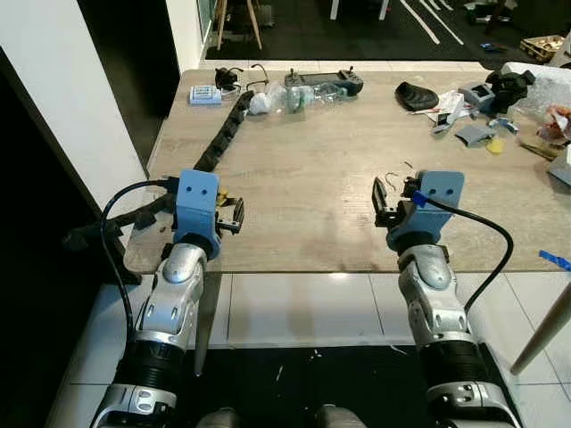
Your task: Picking trash to rubbish bin
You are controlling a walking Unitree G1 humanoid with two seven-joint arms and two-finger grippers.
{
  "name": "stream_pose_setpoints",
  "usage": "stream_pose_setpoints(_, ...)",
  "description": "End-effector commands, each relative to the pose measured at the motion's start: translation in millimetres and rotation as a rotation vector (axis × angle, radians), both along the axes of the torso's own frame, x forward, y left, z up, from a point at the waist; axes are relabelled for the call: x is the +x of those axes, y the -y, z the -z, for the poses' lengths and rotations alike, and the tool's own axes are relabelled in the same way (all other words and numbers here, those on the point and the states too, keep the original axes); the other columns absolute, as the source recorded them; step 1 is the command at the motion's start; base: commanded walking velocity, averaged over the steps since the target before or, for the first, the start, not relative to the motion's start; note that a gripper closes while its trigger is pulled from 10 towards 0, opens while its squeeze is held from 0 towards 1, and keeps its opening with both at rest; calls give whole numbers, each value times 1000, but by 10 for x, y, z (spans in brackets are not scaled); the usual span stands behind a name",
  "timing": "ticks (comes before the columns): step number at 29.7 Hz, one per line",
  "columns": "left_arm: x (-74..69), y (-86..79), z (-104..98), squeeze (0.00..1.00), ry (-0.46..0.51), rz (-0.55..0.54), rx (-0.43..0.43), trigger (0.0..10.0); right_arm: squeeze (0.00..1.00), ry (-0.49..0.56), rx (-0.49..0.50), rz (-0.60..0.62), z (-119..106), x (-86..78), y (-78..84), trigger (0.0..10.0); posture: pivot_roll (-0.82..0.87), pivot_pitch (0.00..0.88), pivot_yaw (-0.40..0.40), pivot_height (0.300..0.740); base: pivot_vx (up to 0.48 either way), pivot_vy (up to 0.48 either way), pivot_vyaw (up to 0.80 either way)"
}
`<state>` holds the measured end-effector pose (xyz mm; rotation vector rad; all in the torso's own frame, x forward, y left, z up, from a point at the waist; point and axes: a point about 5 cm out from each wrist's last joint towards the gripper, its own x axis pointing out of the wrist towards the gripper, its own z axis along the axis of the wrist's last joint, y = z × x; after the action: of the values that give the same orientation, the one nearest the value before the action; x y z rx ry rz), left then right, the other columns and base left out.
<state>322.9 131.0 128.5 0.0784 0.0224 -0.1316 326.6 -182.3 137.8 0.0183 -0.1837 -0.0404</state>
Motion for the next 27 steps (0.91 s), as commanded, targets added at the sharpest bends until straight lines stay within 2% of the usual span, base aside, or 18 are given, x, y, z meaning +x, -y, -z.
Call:
stream_pose_setpoints(1,-11,1,-6,0,6,2,15,10000,0,-18,0,-2,27,-4,-4,10000,-78,51,-5,740,0,-307,0)
stream_pose_setpoints(27,-8,-1,-2,0,0,20,31,10000,0,-25,6,7,54,-28,5,10000,-71,57,5,740,0,-323,0)
